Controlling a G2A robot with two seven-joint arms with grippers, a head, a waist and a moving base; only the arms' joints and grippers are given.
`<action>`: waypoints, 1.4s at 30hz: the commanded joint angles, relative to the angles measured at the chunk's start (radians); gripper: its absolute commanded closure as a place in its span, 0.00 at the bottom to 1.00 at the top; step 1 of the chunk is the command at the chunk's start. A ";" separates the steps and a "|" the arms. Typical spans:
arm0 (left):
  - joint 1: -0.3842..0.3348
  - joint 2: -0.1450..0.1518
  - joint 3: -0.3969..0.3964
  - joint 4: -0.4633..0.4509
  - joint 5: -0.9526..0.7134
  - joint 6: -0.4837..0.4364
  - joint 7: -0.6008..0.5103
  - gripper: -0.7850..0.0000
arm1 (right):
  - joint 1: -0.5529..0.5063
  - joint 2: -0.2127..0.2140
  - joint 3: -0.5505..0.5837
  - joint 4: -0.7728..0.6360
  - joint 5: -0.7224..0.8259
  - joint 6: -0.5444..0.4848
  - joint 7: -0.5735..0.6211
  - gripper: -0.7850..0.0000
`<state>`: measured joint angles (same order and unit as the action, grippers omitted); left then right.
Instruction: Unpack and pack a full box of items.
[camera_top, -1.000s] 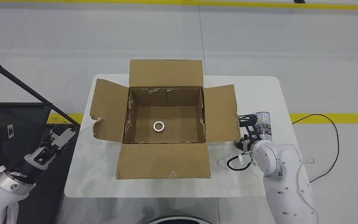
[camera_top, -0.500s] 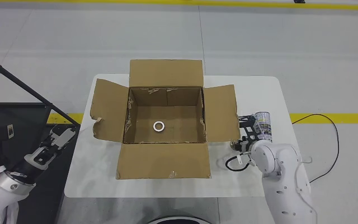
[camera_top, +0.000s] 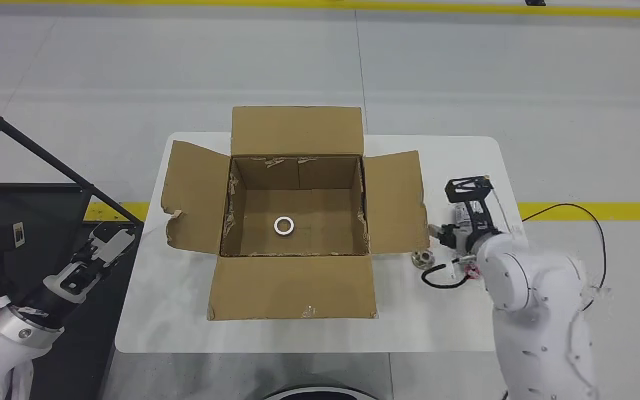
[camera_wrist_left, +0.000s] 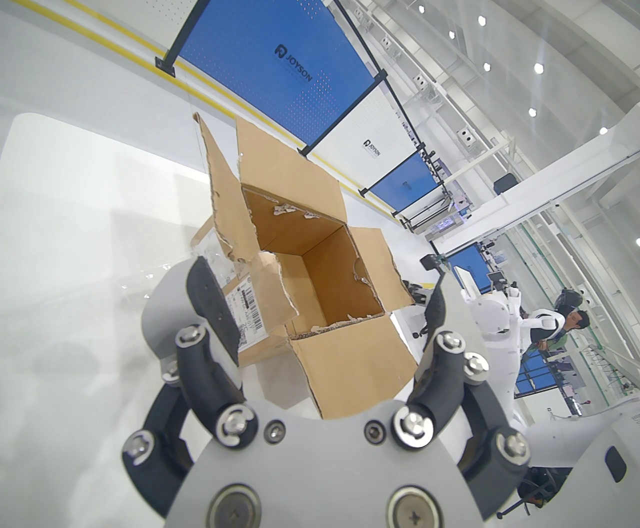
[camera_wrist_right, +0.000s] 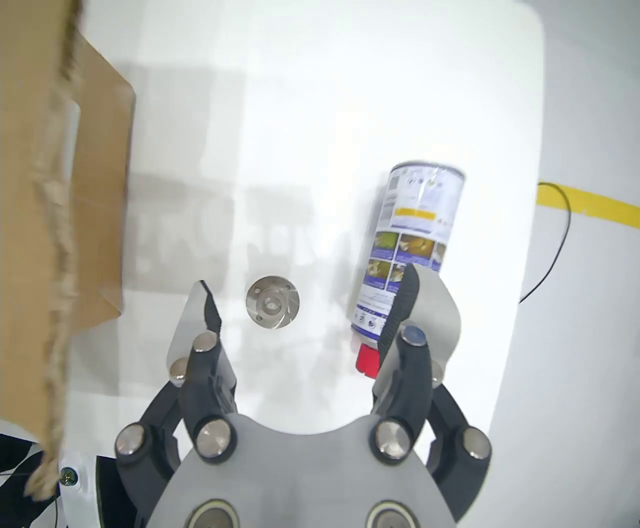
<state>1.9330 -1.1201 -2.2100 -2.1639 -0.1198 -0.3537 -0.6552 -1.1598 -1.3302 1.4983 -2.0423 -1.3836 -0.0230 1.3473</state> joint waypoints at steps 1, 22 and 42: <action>0.000 0.000 0.000 0.000 0.000 0.000 0.000 0.00 | 0.036 0.001 -0.010 -0.028 -0.012 -0.011 -0.003 0.00; 0.000 0.000 0.000 0.000 0.000 0.000 0.000 0.00 | 0.508 -0.085 -0.538 0.283 0.292 -0.030 -0.225 0.00; 0.000 0.000 0.000 0.000 0.000 0.000 0.000 0.00 | 0.643 -0.222 -0.840 0.878 0.503 0.039 -0.381 0.14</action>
<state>1.9330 -1.1201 -2.2100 -2.1639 -0.1198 -0.3537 -0.6552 -0.5210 -1.5468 0.6619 -1.1795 -0.8907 0.0147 0.9748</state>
